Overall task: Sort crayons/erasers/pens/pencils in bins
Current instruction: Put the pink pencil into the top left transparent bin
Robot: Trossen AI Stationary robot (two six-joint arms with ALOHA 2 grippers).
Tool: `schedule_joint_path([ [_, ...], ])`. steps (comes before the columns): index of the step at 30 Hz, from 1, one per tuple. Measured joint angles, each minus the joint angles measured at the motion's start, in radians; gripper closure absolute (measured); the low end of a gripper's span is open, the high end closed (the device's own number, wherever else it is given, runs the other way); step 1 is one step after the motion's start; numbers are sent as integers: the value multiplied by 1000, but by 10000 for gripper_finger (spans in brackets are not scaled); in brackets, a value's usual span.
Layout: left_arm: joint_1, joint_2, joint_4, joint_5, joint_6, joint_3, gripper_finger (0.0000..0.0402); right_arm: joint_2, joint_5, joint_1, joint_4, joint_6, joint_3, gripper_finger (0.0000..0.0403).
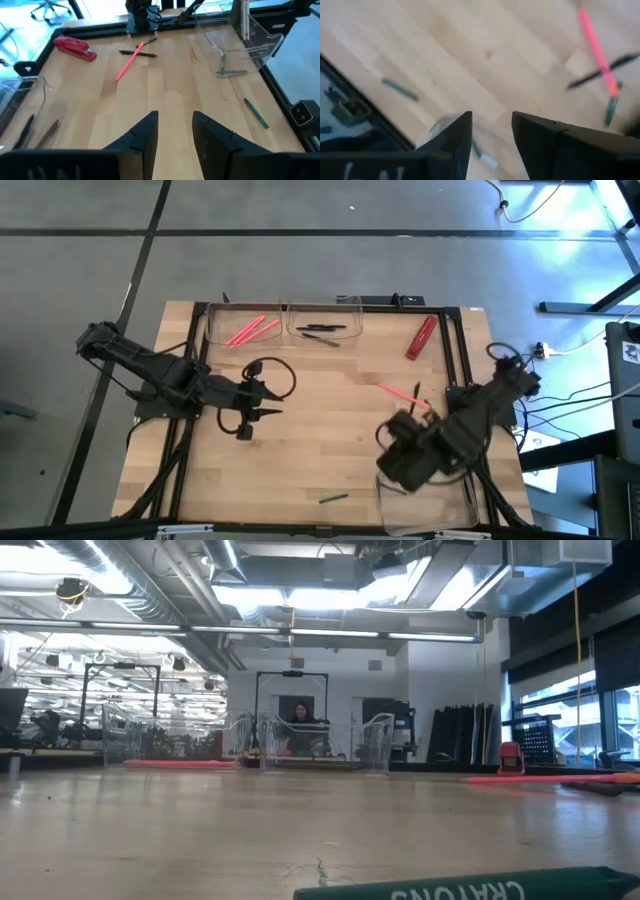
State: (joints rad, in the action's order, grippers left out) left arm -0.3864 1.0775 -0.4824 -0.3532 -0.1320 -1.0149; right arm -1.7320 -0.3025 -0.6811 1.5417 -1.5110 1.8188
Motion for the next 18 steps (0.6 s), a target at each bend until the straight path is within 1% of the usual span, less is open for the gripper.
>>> schedule_joint_path([
  [2, 14, 0, 1, 16, 0, 0, 289, 20, -4, 37, 38, 48, -5, 262],
  [5, 36, 0, 4, 32, 0, 0, 289, 62, 0, 104, 24, 184, -36, 262],
  [8, 54, 0, 5, 33, 0, 0, 289, 110, 55, 186, 31, 276, -98, 262],
  [12, 72, 0, 7, 34, 0, 0, 289, 172, 137, 284, 28, 339, -238, 262],
  [18, 95, 0, 5, 34, 3, 0, 289, 261, 305, 402, -2, 373, -505, 262],
])
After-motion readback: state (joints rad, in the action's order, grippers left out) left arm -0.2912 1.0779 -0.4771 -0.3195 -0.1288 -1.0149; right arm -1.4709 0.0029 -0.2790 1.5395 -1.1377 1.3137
